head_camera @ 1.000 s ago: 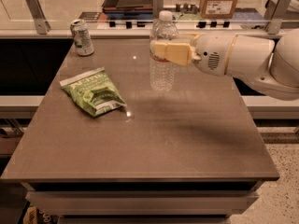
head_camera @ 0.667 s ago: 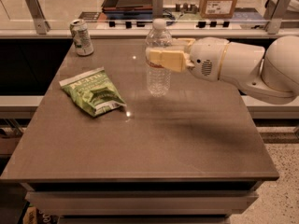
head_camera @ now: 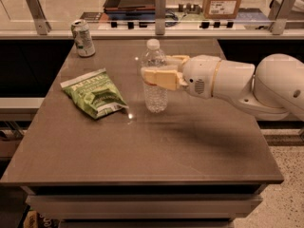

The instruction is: Move water bottle near green jalapeno chip bag

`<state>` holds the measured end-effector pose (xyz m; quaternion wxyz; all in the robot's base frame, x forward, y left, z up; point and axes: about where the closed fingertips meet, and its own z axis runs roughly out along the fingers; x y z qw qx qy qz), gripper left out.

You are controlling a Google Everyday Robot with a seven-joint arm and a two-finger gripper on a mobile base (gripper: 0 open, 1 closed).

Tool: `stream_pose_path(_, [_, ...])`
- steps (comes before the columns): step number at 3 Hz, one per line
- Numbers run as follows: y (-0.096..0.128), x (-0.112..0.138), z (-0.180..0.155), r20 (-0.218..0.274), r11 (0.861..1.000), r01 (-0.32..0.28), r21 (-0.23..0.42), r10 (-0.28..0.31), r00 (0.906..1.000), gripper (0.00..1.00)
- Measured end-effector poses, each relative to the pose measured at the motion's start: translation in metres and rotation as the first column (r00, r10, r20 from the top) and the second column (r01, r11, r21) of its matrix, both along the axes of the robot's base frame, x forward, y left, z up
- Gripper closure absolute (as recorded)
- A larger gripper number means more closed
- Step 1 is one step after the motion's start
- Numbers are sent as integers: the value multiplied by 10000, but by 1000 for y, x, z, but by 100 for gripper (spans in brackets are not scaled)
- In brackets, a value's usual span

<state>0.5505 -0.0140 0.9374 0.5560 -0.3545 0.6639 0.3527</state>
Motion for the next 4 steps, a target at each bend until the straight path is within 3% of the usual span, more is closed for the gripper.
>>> stream_pose_path(1, [1, -1, -5, -7, 10000, -44, 38, 44, 10000, 100])
stream_pose_path(2, [2, 1, -10, 8, 9999, -95, 141, 95, 10000, 83])
stream_pose_path(4, [6, -1, -8, 22, 9998, -172, 123, 172, 9998, 36])
